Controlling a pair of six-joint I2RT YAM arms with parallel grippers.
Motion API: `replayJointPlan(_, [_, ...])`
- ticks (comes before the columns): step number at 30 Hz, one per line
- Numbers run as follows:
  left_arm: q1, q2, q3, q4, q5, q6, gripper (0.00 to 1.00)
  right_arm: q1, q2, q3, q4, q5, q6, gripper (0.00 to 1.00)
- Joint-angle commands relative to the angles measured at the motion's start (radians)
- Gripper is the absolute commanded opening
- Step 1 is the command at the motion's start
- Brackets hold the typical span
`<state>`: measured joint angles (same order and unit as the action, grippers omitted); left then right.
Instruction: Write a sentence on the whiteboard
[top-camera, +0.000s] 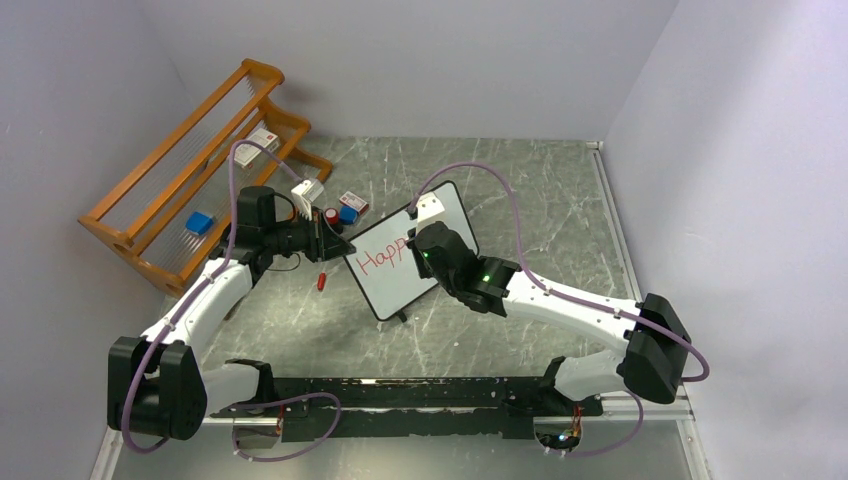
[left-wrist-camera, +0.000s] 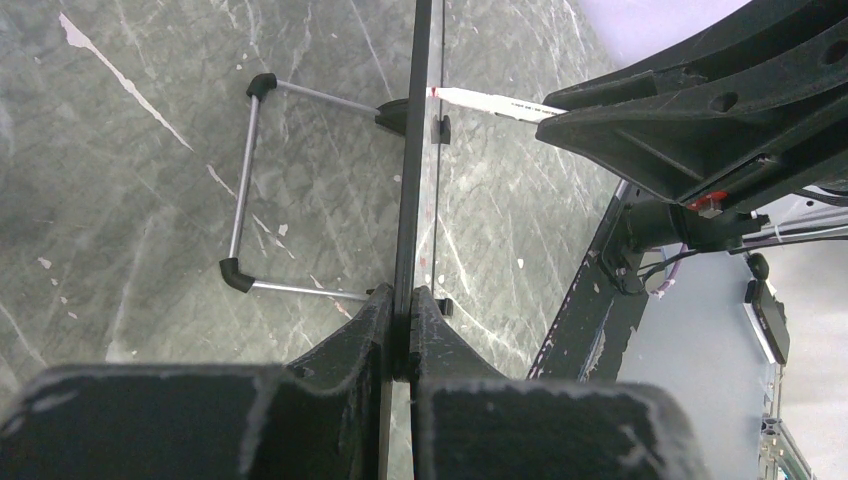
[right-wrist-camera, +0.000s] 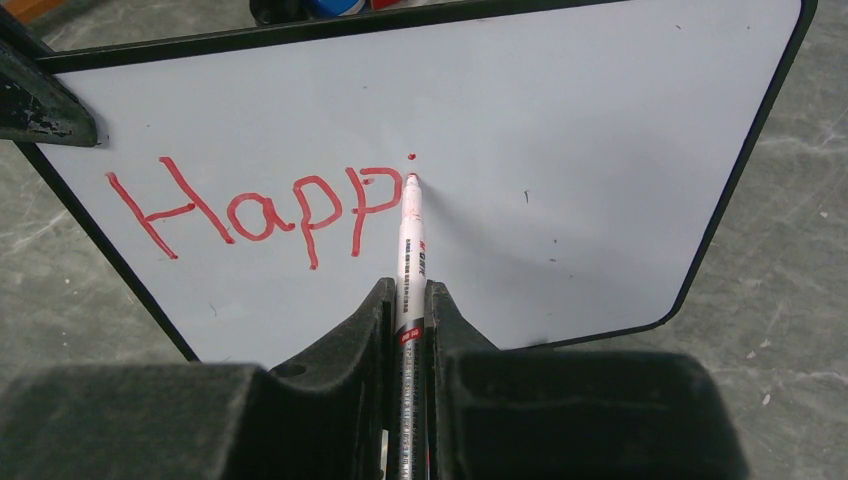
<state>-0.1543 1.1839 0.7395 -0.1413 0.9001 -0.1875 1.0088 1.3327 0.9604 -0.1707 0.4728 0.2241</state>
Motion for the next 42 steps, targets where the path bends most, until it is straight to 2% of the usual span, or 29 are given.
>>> replayJointPlan(1, [-0.001,0.026,-0.010,-0.056,-0.063,0.030,0.05,-0.008,0.003,-0.008,-0.010,0.017,0.013,0.00])
replayJointPlan(18, [-0.001,0.025,-0.010,-0.054,-0.064,0.031,0.05,-0.002,-0.016,-0.041,-0.051,-0.023,0.041,0.00])
replayJointPlan(42, [-0.001,0.024,-0.011,-0.057,-0.065,0.030,0.05,-0.013,-0.056,-0.003,-0.006,0.043,0.002,0.00])
